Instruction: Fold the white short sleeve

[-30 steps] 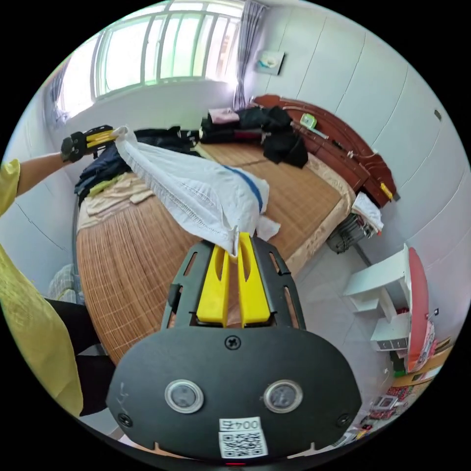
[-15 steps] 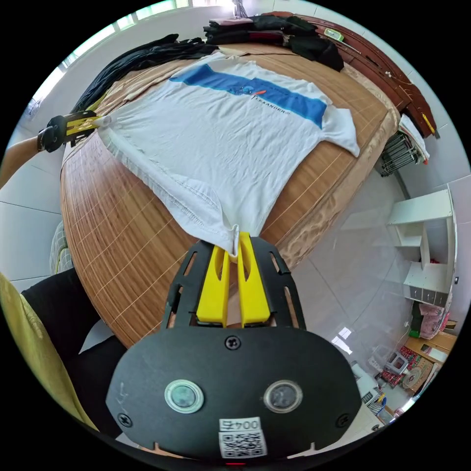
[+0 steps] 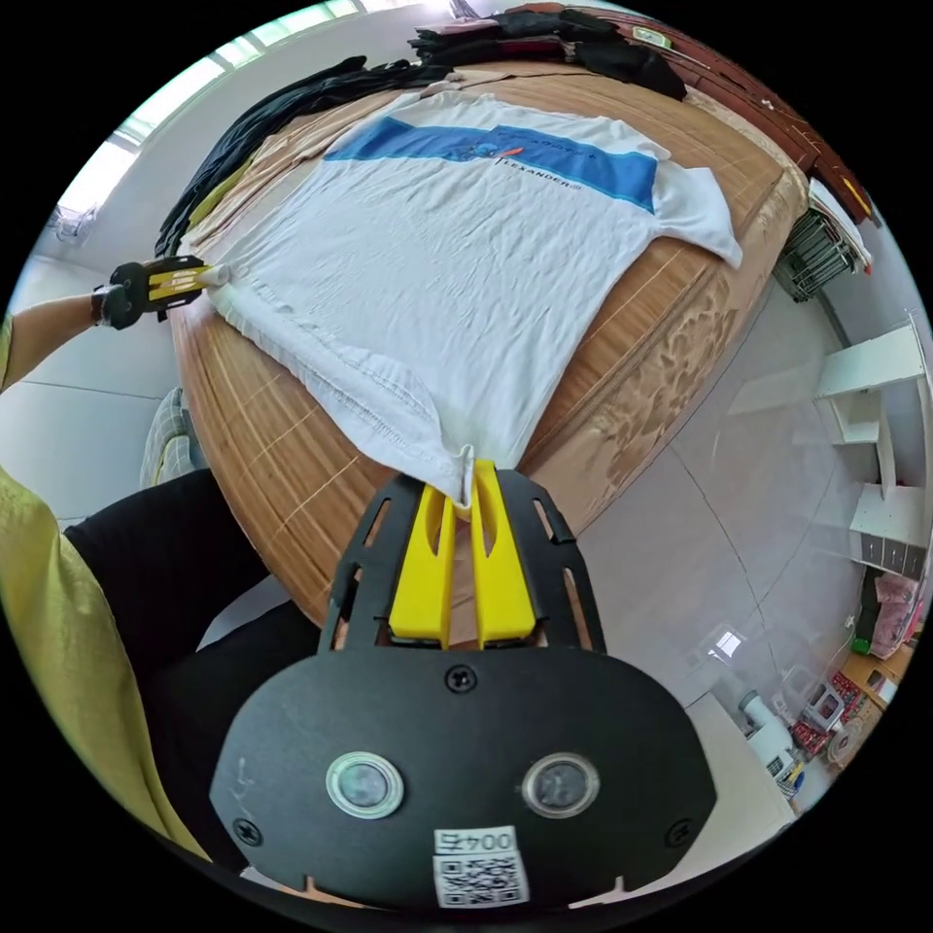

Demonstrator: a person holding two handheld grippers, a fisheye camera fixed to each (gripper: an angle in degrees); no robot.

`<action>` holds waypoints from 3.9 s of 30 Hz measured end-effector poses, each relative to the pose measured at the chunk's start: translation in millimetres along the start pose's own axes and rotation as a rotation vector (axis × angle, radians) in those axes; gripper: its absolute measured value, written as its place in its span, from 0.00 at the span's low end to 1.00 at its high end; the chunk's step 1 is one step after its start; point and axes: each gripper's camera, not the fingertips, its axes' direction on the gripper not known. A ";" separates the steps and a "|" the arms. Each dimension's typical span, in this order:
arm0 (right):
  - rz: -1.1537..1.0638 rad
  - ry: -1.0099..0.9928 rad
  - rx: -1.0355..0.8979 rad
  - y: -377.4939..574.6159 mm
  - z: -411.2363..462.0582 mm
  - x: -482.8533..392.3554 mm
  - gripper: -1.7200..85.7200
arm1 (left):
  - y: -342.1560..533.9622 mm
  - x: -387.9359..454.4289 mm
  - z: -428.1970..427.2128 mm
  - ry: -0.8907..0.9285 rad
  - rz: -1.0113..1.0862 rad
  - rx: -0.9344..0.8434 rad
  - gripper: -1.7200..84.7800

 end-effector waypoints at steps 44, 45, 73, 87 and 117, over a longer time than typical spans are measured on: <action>-0.038 0.115 -0.234 -155.1 26.2 -133.2 0.02 | 38.2 -240.3 -117.6 0.306 -0.894 -0.518 0.03; -0.028 0.107 -0.227 -153.6 24.7 -130.1 0.01 | 35.2 -241.7 -120.9 0.295 -0.866 -0.539 0.03; 0.302 -0.569 -0.172 -10.7 10.0 -4.7 0.09 | 91.3 -437.5 -238.6 0.829 -1.196 -0.141 0.11; 0.313 -0.430 -0.096 -47.1 6.7 -1.4 0.12 | 51.3 -438.2 -229.1 0.879 -1.223 -0.232 0.13; -0.196 -0.014 -0.217 -0.3 -9.6 -80.8 0.07 | 25.6 -344.0 -170.2 0.778 -0.903 -0.257 0.05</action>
